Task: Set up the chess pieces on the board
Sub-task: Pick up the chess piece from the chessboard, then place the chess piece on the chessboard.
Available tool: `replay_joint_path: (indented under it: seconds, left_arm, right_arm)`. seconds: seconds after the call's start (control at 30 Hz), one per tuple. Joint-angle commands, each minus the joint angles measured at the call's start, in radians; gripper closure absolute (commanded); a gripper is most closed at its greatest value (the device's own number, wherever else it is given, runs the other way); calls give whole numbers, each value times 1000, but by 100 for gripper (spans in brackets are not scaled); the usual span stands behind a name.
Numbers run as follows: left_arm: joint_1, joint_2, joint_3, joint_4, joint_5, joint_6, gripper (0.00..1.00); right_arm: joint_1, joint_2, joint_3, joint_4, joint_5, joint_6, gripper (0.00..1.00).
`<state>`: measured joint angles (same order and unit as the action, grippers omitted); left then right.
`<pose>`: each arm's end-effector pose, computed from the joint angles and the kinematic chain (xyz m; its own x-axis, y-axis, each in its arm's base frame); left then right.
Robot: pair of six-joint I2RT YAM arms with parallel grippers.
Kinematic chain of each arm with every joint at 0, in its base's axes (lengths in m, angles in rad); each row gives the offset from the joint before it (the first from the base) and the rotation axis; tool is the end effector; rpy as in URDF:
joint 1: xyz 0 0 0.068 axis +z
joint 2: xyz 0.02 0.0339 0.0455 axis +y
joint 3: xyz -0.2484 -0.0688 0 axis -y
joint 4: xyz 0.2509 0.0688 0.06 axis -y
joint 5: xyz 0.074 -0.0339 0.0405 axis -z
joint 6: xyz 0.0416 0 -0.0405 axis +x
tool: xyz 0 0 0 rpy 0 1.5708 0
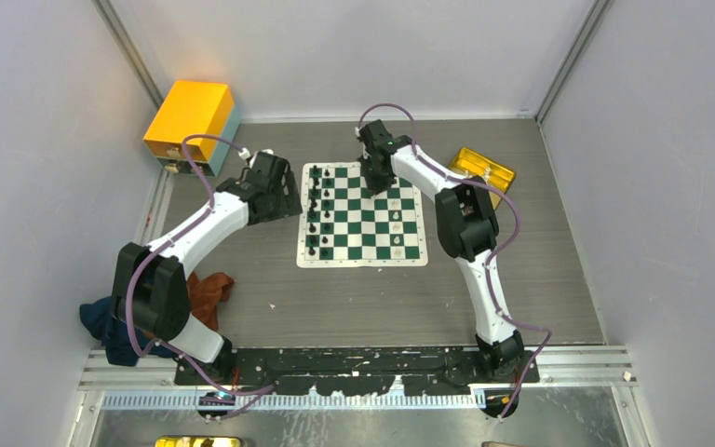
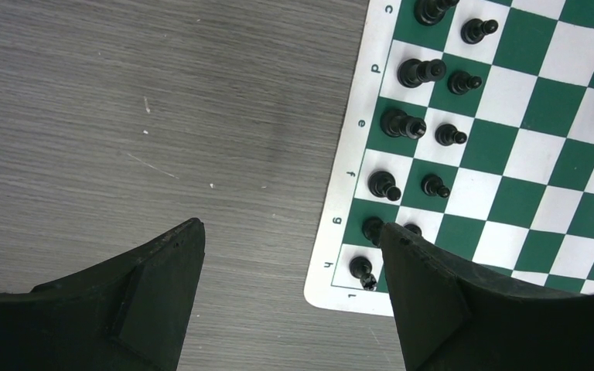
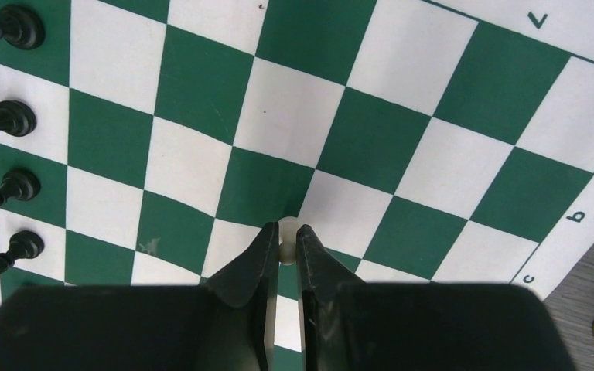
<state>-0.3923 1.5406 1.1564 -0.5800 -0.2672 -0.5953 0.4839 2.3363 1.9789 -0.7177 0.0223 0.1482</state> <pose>0.3116 -0.1170 0.2296 -0.7574 -0.2720 -0.5937 -0.2356 0.9617 -0.1401 0.4458 0.2333 0.1594 -0.8374 -0.2734 -0.4733 -0.3358 0.9406 0.0508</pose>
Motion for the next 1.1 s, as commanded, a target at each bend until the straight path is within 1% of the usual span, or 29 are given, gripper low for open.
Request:
replay_joint_path:
  seconds: [0.0, 0.43, 0.83, 0.9, 0.97, 1.07]
  left_arm:
    - [6, -28, -8, 34, 5, -9, 16]
    - [6, -25, -10, 34, 0, -9, 16]
    - [6, -1, 15, 29, 2, -3, 16]
    - [6, 2, 18, 31, 2, -2, 16]
    - [6, 5, 20, 29, 2, 0, 16]
    - [6, 8, 24, 28, 2, 1, 16]
  right_arm:
    - [-5, -89, -7, -7, 55, -15, 96]
    - [-71, -111, -38, 5, 69, 2, 96]
    - [-95, -93, -38, 6, 51, 6, 96]
    - [-96, -90, -38, 5, 47, 7, 94]
    - [-96, -86, -38, 3, 44, 10, 90]
    - [-95, -85, -39, 4, 42, 11, 79]
